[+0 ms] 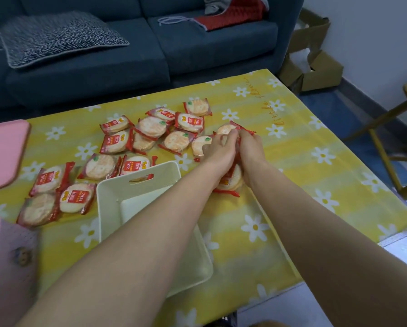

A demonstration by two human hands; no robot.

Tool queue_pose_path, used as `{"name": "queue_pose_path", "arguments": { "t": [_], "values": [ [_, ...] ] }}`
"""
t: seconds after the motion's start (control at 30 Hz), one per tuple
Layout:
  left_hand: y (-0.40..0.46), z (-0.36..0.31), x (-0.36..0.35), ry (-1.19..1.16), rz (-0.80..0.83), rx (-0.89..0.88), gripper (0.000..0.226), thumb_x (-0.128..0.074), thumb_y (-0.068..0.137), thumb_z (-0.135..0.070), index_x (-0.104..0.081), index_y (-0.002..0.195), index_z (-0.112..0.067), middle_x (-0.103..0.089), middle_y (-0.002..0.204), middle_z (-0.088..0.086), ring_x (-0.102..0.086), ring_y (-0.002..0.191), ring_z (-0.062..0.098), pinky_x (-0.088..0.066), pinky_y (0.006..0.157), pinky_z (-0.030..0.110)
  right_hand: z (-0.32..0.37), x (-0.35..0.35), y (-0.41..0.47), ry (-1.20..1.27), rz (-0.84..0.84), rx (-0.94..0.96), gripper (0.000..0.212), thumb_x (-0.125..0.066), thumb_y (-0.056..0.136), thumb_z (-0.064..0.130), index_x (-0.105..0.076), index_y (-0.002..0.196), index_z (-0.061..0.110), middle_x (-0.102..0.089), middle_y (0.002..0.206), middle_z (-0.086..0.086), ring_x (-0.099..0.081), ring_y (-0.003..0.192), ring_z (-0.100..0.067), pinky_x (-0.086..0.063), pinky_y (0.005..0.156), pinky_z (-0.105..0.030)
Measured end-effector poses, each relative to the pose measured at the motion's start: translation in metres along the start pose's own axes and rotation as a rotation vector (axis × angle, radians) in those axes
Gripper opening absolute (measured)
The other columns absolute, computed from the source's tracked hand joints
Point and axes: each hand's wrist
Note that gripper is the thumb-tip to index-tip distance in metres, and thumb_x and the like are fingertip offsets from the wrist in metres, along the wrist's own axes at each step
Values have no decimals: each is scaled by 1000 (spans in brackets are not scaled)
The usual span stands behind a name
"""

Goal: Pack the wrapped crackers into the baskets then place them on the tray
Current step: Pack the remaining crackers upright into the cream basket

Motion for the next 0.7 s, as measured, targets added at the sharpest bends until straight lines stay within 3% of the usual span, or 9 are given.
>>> {"name": "queue_pose_path", "arguments": {
  "t": [0.1,0.3,0.4,0.47,0.53,0.6,0.63,0.7],
  "values": [
    [-28,-18,29,-10,-17,-87,72,-35,85,-78,-45,143,-36,-43,147,5,-49,130,28,-38,113,49,18,-15,-23,20,19,48,52,-56,70,52,-53,116,29,-72,107,-6,-69,98,-29,-54,94,-52],
    [-68,-17,105,-77,-86,-78,102,-31,57,-95,-34,148,-47,-45,151,1,-51,132,29,-42,108,54,44,-67,-108,-83,104,92,65,-46,72,58,-45,132,33,-68,115,-3,-64,106,-31,-51,97,-50],
    [-89,-7,130,-200,-57,-49,83,-39,72,-88,-45,139,-40,-62,132,3,-63,111,24,-53,96,48,41,-87,-138,-178,106,132,62,-41,70,61,-43,128,39,-66,115,-6,-62,108,-36,-50,95,-52],
    [-94,0,137,-252,-39,-30,80,-41,68,-87,-54,130,-39,-67,124,6,-68,100,25,-57,89,47,42,-91,-160,-226,105,159,58,-39,75,58,-43,129,37,-63,120,-6,-59,111,-36,-48,97,-52],
    [-101,7,143,-255,-45,-17,84,-40,64,-90,-54,131,-40,-67,126,10,-69,105,31,-55,91,51,38,-92,-171,-242,105,174,57,-40,84,53,-41,137,34,-60,125,-7,-57,113,-36,-47,99,-51],
    [-112,20,151,-206,-34,13,84,-37,76,-87,-49,140,-34,-64,126,19,-67,108,34,-54,93,50,26,-93,-178,-312,128,155,54,-40,90,47,-41,140,26,-58,130,-10,-56,118,-37,-46,103,-50],
    [-116,29,154,-165,9,41,82,-32,84,-85,-50,141,-29,-66,117,19,-67,102,30,-54,93,50,20,-91,-181,-366,152,137,52,-41,90,46,-47,136,22,-59,131,-11,-56,119,-37,-46,104,-50],
    [-126,47,163,-52,168,153,84,-24,89,-84,-60,129,-19,-68,94,10,-63,88,25,-50,99,54,9,-86,-181,-542,246,72,34,-43,90,41,-62,104,16,-67,112,-12,-63,107,-34,-51,99,-49]
  ]
}}
Point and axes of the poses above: each hand's wrist, its own y-axis towards the middle knuckle, its own x-axis out of the back of the hand, z = x × y
